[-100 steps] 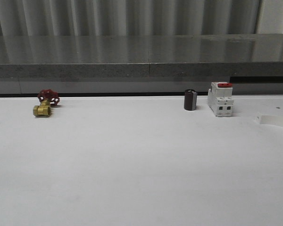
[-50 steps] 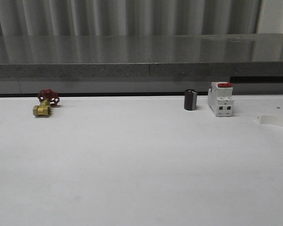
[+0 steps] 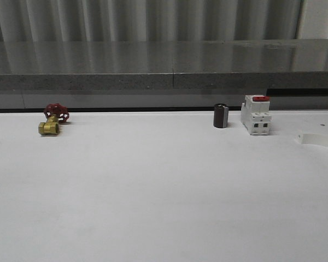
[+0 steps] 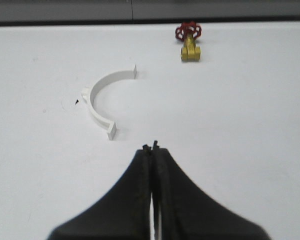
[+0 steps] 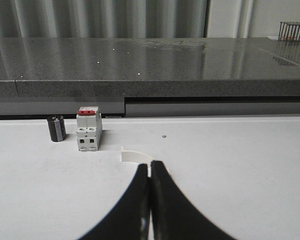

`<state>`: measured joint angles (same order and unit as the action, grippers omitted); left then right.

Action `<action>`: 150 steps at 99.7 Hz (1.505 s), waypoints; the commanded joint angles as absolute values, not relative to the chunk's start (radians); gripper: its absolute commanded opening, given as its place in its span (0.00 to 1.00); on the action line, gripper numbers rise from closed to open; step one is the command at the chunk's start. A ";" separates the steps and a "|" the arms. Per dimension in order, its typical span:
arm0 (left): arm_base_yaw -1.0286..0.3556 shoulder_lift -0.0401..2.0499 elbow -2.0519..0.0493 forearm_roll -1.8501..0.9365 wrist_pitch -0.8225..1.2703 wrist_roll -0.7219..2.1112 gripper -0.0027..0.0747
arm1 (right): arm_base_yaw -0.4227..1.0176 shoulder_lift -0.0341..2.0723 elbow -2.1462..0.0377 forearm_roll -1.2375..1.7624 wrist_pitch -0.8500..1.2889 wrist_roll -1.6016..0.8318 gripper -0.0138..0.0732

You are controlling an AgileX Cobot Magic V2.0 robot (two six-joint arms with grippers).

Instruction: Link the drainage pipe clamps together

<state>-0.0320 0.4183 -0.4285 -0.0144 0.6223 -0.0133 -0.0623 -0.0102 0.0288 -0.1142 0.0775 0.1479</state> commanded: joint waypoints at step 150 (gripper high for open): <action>0.184 1.965 -1.517 -0.009 0.955 0.128 0.78 | -0.068 -0.031 0.012 -0.126 -0.009 0.141 0.08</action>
